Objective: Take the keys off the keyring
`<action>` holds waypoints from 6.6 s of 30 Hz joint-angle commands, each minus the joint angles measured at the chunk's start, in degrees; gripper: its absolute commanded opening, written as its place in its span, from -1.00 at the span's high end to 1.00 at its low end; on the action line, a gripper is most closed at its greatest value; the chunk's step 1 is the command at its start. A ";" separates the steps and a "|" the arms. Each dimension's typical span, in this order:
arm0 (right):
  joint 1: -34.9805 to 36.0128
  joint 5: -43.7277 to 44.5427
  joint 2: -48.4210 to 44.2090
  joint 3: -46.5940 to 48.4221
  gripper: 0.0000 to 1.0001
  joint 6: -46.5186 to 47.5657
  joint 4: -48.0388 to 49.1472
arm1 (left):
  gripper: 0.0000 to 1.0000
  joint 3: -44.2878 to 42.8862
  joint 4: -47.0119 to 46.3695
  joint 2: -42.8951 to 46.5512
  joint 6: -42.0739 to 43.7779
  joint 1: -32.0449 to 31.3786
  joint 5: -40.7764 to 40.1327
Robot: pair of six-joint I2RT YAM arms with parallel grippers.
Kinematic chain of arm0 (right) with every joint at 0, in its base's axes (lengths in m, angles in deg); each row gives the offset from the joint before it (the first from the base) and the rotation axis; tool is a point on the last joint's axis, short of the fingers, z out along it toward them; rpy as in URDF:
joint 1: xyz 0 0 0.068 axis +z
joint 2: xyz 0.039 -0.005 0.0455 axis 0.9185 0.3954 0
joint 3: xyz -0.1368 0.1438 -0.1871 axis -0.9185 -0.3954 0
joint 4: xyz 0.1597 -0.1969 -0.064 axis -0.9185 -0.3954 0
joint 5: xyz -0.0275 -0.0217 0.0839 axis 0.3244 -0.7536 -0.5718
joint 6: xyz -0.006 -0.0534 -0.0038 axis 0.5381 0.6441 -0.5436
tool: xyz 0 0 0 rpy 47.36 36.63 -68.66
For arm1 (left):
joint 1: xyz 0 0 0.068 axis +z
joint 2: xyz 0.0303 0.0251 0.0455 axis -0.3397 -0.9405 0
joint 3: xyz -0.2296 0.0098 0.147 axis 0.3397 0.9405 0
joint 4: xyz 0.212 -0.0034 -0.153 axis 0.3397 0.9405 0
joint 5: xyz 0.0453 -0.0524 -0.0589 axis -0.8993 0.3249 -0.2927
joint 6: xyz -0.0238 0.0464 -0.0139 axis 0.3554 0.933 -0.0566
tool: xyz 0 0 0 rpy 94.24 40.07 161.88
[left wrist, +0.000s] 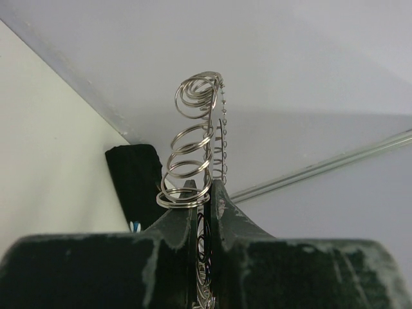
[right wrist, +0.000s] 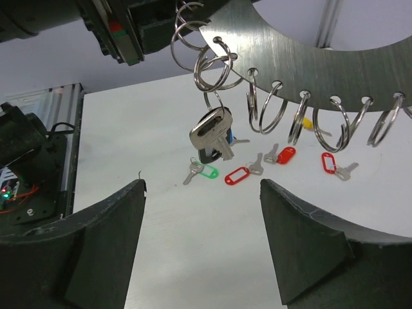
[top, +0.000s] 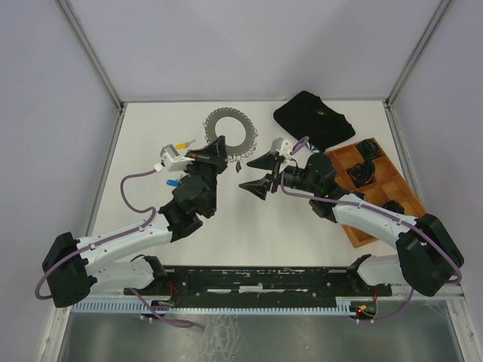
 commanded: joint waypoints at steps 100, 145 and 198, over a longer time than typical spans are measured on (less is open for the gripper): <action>10.89 29.17 10.99 -2.34 -0.41 3.30 31.85 | 0.94 -8.84 17.46 -2.59 -26.38 -0.56 -9.96; 7.46 7.24 14.04 42.82 1.00 30.43 -71.25 | 0.59 -1.09 32.83 -0.41 -38.44 10.47 -5.87; 9.57 12.51 3.07 40.56 1.00 62.05 -99.99 | 0.30 26.83 -28.33 1.63 15.96 9.88 79.51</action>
